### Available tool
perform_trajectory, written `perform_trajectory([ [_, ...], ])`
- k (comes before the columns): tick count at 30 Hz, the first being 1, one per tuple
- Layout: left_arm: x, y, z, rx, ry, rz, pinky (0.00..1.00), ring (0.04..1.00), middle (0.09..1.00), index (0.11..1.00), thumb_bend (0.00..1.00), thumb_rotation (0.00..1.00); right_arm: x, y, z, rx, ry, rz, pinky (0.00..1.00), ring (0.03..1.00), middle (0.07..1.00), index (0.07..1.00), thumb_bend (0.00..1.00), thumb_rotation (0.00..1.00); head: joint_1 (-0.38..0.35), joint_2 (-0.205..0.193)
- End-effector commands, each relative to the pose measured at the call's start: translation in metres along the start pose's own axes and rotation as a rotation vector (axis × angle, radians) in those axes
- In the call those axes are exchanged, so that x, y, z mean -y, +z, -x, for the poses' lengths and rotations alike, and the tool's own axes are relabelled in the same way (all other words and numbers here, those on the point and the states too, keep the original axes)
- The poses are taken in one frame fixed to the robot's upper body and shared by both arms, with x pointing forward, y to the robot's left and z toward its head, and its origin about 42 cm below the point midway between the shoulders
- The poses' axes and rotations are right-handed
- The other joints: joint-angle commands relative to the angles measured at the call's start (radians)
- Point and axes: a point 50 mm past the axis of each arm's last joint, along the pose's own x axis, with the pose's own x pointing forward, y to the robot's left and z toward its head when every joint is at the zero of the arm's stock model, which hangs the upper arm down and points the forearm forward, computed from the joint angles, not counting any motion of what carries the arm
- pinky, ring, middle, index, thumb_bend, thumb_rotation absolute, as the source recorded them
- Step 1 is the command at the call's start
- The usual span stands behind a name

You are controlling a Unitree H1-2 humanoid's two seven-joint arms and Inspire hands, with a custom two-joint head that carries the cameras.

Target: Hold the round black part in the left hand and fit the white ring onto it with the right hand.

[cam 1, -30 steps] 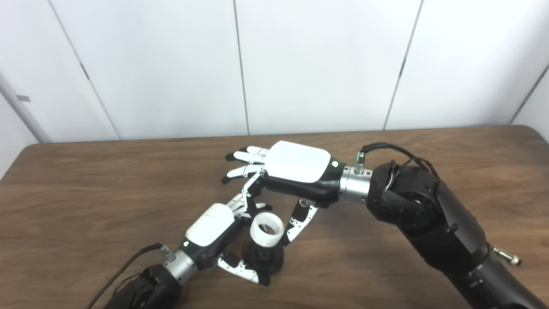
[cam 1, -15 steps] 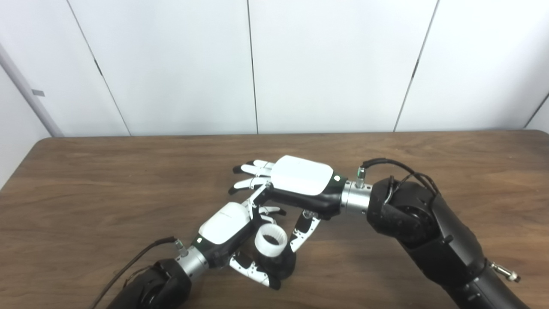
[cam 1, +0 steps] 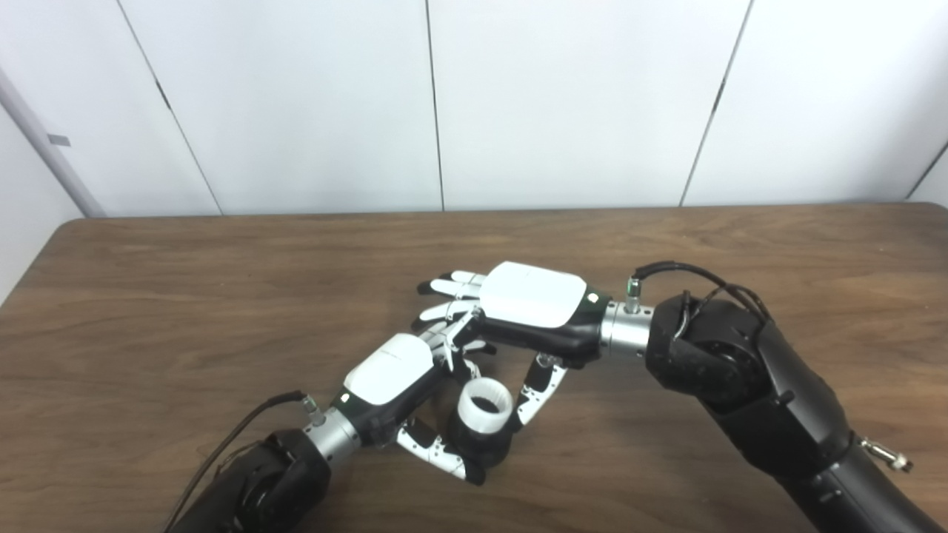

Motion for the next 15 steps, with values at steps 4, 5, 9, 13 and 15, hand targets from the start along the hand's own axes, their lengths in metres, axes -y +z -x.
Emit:
perform_trajectory([
  [4,0.001,0.002,0.001,0.034,-0.013,-0.004,1.0,1.0,0.872,0.48,0.52,0.06,0.021,0.003,0.008,0.01,-0.027,0.032,1.0,1.0,0.885,0.48,0.53,0.14,-0.007,0.01],
  [5,0.001,0.002,0.001,0.034,-0.012,-0.003,1.0,1.0,0.872,0.48,0.52,0.06,0.022,0.003,0.009,0.007,-0.023,0.032,1.0,1.0,0.884,0.48,0.53,0.14,-0.009,0.011],
  [9,0.0,0.004,0.0,0.033,-0.01,-0.005,1.0,1.0,0.871,0.48,0.52,0.06,0.021,0.003,0.014,0.004,-0.01,0.022,1.0,1.0,0.883,0.48,0.53,0.14,-0.008,0.016],
  [13,-0.001,0.005,-0.002,0.034,-0.01,-0.01,1.0,1.0,0.869,0.48,0.52,0.06,0.019,0.004,0.014,0.007,0.004,0.015,1.0,1.0,0.887,0.48,0.53,0.14,-0.005,0.018],
  [15,0.0,0.005,-0.002,0.038,-0.006,-0.009,1.0,1.0,0.869,0.48,0.52,0.06,0.017,0.003,0.013,0.011,0.005,0.01,1.0,1.0,0.886,0.48,0.53,0.14,-0.004,0.018],
])
